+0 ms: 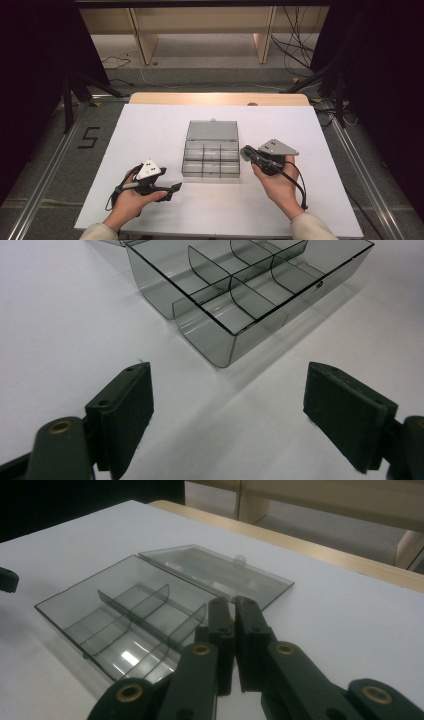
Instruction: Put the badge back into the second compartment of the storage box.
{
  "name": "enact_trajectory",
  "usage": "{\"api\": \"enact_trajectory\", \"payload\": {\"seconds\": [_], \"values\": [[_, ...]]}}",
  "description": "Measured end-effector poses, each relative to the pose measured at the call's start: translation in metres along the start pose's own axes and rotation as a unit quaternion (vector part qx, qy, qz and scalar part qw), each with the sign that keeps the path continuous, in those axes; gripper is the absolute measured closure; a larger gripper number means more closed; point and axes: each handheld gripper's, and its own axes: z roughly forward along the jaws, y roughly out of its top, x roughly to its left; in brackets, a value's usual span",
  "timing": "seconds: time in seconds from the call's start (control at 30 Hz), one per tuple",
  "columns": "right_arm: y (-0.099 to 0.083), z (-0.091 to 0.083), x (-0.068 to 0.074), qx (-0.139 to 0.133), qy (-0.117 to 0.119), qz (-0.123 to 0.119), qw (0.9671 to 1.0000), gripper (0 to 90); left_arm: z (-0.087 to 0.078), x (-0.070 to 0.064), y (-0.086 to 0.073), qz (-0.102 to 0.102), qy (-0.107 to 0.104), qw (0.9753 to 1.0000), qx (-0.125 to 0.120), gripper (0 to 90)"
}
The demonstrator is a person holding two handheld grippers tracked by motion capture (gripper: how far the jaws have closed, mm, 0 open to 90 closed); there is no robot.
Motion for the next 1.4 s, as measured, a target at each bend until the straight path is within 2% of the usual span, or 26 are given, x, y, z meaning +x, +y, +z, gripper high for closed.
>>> {"api": "enact_trajectory", "payload": {"seconds": [0.23, 0.77, 1.17, 1.4], "values": [[0.007, 0.009, 0.008, -0.006, 0.009, -0.003, 0.9999, 87.1, 0.000, 0.000, 0.000, 0.002, 0.000, 1.0000, 0.001, 19.8], [0.021, 0.041, 0.030, 0.000, 0.032, -0.013, 0.9994, 87.1, 0.000, 0.000, 0.001, 0.003, 0.000, 1.0000, 0.001, 19.8], [0.026, 0.059, 0.039, 0.011, 0.042, -0.014, 0.9990, 87.0, 0.000, -0.001, 0.000, 0.002, -0.001, 1.0000, 0.000, 19.9], [0.027, 0.073, 0.045, 0.029, 0.046, -0.022, 0.9983, 87.0, 0.000, -0.001, 0.001, 0.003, -0.002, 1.0000, 0.000, 20.0]]}}
